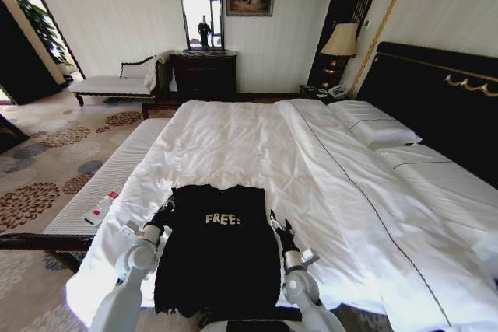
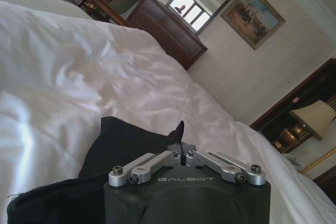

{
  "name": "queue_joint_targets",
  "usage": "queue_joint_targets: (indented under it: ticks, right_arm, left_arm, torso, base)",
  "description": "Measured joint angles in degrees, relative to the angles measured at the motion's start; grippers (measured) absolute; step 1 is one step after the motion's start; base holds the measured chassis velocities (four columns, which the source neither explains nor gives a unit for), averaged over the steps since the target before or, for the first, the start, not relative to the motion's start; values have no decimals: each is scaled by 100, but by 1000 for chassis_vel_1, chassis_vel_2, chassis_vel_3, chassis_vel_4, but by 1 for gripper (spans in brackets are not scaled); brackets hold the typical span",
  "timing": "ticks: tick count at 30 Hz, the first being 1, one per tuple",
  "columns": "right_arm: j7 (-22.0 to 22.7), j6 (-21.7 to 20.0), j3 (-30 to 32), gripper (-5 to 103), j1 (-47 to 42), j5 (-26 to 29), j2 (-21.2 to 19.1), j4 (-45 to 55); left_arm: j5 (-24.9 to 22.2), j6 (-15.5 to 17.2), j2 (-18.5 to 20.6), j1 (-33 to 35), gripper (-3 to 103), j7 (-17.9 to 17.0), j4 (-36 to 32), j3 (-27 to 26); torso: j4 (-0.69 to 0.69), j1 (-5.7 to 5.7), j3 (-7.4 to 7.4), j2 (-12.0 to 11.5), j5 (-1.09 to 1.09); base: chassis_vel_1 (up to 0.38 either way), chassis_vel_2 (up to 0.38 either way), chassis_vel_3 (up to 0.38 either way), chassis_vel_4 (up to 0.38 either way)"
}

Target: Fold the clothes on the bed.

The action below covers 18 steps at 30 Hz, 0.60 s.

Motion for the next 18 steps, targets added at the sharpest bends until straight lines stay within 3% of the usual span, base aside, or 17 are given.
queue_joint_targets:
  ticks: [18]
  right_arm:
    - [24, -12, -33, 100, -33, -91, 38, 61]
  left_arm:
    - [184, 116, -269, -128, 0, -206, 285, 403]
  torso:
    - [0, 0, 0, 0, 1]
  base:
    - [0, 0, 0, 0]
